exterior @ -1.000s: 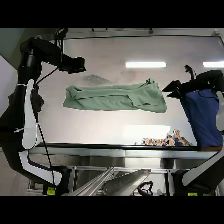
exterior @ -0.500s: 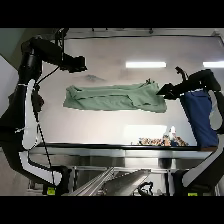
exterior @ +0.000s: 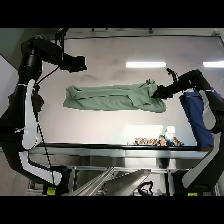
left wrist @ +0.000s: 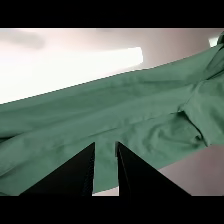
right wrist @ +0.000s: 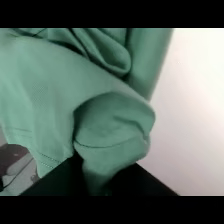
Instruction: Fold the shirts.
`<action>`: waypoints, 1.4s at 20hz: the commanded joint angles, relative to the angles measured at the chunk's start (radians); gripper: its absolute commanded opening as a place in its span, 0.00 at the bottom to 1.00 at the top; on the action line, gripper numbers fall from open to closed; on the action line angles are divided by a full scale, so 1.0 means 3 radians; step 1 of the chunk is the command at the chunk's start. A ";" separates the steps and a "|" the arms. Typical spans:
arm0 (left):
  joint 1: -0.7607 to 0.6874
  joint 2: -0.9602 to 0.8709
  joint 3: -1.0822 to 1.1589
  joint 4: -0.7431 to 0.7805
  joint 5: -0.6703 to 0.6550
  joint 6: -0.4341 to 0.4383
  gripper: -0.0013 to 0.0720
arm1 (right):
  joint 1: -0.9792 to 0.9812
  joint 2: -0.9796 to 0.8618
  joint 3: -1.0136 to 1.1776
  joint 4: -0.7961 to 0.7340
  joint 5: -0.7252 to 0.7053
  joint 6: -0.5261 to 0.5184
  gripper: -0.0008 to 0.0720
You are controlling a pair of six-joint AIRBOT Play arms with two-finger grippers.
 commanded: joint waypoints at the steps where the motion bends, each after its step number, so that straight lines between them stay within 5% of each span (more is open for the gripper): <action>1: -0.0003 0.0000 0.0000 0.0000 -0.0004 0.0000 0.25 | 0.0038 0.0000 0.0001 0.0004 -0.0010 0.0001 0.03; 5: -0.0135 -0.0061 0.0000 -0.0029 -0.0045 -0.0001 0.25 | 0.0034 0.0057 0.0005 0.0127 -0.0010 0.0024 0.03; 7: -0.0322 -0.0243 0.0000 -0.0032 -0.0084 0.0000 0.04 | 0.0027 0.0212 0.0005 0.0139 -0.0025 0.0042 0.03; 14: -0.1306 -0.1314 0.0019 -0.0392 -0.0974 -0.0004 0.04 | -0.0106 0.1349 0.0013 0.0145 -0.0487 0.0193 0.03; 20: -0.1694 -0.1882 0.0498 -0.0652 -0.1030 -0.0078 0.04 | -0.0090 0.1843 0.0024 0.0140 -0.0563 0.0432 0.03; 24: -0.1511 -0.1481 0.0498 -0.0729 -0.0636 -0.0045 0.04 | 0.0037 0.1835 0.0022 0.0137 -0.0548 0.0492 0.03; 28: -0.0715 -0.0322 0.0498 -0.0724 0.0359 0.0038 0.04 | 0.0291 0.1745 0.0018 0.0000 -0.0263 0.0809 0.03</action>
